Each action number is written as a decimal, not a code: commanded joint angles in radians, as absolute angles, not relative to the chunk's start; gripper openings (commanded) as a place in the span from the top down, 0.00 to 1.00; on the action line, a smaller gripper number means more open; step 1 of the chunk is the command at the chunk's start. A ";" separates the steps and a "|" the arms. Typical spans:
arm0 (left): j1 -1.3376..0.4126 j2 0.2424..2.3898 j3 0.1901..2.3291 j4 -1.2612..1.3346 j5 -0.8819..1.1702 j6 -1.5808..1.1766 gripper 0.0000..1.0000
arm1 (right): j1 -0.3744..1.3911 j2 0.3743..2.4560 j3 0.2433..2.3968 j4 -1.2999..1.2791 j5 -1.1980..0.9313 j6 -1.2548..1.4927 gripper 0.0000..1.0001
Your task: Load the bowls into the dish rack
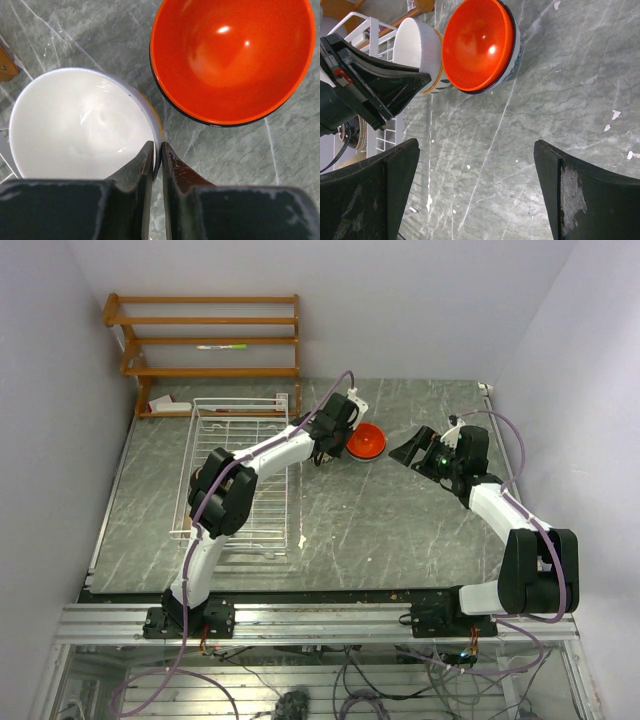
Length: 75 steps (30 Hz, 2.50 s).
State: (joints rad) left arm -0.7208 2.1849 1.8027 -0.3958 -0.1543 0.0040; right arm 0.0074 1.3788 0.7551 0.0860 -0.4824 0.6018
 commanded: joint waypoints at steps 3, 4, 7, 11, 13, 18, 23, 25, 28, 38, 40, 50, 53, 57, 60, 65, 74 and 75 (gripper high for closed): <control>-0.708 2.182 1.778 -0.373 -0.167 0.003 0.92 | -0.003 1.385 0.742 0.109 -0.489 0.602 0.03; -0.706 2.179 1.777 -0.374 -0.161 0.003 0.93 | -0.003 1.387 0.742 0.110 -0.490 0.603 0.03; -0.703 2.152 1.765 -0.368 -0.156 0.001 0.93 | -0.003 1.389 0.741 0.113 -0.492 0.604 0.03; -0.703 2.081 1.748 -0.344 -0.161 -0.013 0.93 | -0.004 1.392 0.742 0.117 -0.495 0.607 0.03; -0.704 2.045 1.755 -0.344 -0.161 -0.017 0.93 | -0.005 1.393 0.741 0.119 -0.497 0.609 0.03; -0.704 1.931 1.729 -0.295 -0.144 -0.052 0.93 | -0.005 1.393 0.738 0.127 -0.502 0.612 0.03; -0.696 1.817 1.676 -0.237 -0.097 -0.106 0.93 | -0.006 1.390 0.738 0.131 -0.513 0.611 0.03; -0.683 1.773 1.640 -0.202 -0.045 -0.146 0.93 | -0.006 1.388 0.738 0.134 -0.521 0.611 0.03; -0.650 1.695 1.564 -0.134 0.040 -0.239 0.93 | -0.005 1.386 0.736 0.150 -0.552 0.608 0.03; -0.488 1.392 1.251 0.148 0.339 -0.580 0.93 | 0.003 1.348 0.702 0.335 -0.751 0.667 0.05; -0.460 1.333 1.208 0.199 0.379 -0.648 0.93 | 0.019 1.318 0.697 0.361 -0.763 0.676 0.05; -0.316 1.098 1.019 0.577 0.533 -1.049 0.93 | 0.201 1.278 0.677 0.747 -0.842 0.913 0.04; -0.286 1.063 0.986 0.699 0.554 -1.177 0.93 | 0.230 1.312 0.663 0.997 -0.871 1.076 0.03; -0.259 1.028 0.967 0.833 0.568 -1.316 0.93 | 0.253 1.382 0.663 1.375 -0.887 1.325 0.01; -0.253 1.012 0.965 0.907 0.561 -1.399 0.93 | 0.268 1.464 0.695 1.639 -0.880 1.536 0.00; -0.253 1.000 0.959 1.053 0.535 -1.533 0.93 | 0.327 1.589 0.777 1.821 -0.838 1.687 0.00; -0.253 1.020 0.941 1.257 0.500 -1.706 0.93 | 0.487 1.688 0.952 1.822 -0.664 1.641 0.00; -0.253 1.024 0.936 1.277 0.495 -1.723 0.93 | 0.514 1.699 0.983 1.822 -0.652 1.637 0.00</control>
State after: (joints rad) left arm -0.2630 1.0203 0.9409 1.0698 0.5423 -1.6119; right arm 0.4580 1.6657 0.8799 1.5131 -0.7437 1.6379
